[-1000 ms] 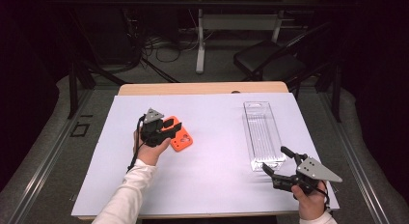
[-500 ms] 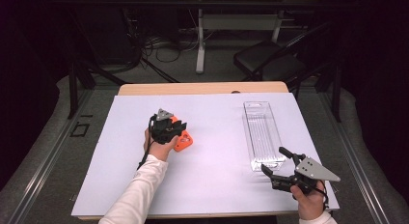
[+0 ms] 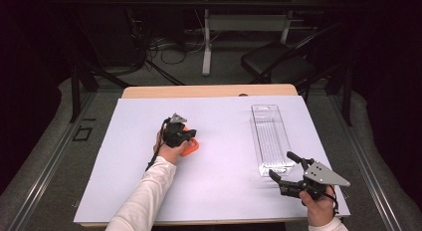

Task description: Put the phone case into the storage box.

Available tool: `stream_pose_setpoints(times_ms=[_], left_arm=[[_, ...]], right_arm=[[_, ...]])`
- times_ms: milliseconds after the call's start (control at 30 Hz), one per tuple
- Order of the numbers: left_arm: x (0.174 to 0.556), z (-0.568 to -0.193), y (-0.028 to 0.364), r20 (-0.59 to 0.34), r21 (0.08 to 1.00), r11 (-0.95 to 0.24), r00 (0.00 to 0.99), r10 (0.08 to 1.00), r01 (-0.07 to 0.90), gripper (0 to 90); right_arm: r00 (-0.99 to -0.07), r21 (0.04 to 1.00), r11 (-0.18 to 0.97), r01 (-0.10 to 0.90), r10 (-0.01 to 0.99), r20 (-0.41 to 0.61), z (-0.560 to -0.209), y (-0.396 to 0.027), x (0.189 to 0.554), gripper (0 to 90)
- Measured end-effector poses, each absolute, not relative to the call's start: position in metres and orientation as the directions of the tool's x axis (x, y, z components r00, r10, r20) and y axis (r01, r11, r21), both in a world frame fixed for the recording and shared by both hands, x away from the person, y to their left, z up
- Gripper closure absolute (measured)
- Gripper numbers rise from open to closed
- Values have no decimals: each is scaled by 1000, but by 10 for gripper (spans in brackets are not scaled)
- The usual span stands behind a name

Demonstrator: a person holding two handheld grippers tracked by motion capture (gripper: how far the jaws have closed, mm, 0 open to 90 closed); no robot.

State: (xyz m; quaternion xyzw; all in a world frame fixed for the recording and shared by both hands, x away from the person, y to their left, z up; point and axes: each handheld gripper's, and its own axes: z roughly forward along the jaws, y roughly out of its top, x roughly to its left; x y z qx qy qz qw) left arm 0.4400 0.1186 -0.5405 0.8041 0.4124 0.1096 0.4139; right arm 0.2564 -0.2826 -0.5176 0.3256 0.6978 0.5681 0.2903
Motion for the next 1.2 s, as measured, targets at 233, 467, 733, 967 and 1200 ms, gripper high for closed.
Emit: stream_pose_setpoints(times_ms=[233,467,733,967,1200], left_arm=[[445,-549,111,-175,731,-313,610,773,606,900],[448,-550,99,-166,713,-342,621,766,612,900],[451,-558,94,-152,691,-355,606,781,630,900],[448,-557,95,-141,681,-373,612,778,630,900],[444,-556,95,-136,680,-382,619,773,626,900]], right_arm=[[-622,983,142,121,782,-36,-518,-282,257,139],[-623,983,142,120,781,-37,-518,-282,257,139],[-624,981,147,125,780,-37,-518,-283,256,139],[-624,981,146,125,781,-36,-518,-283,256,139],[-623,981,146,127,782,-36,-518,-283,256,139]])
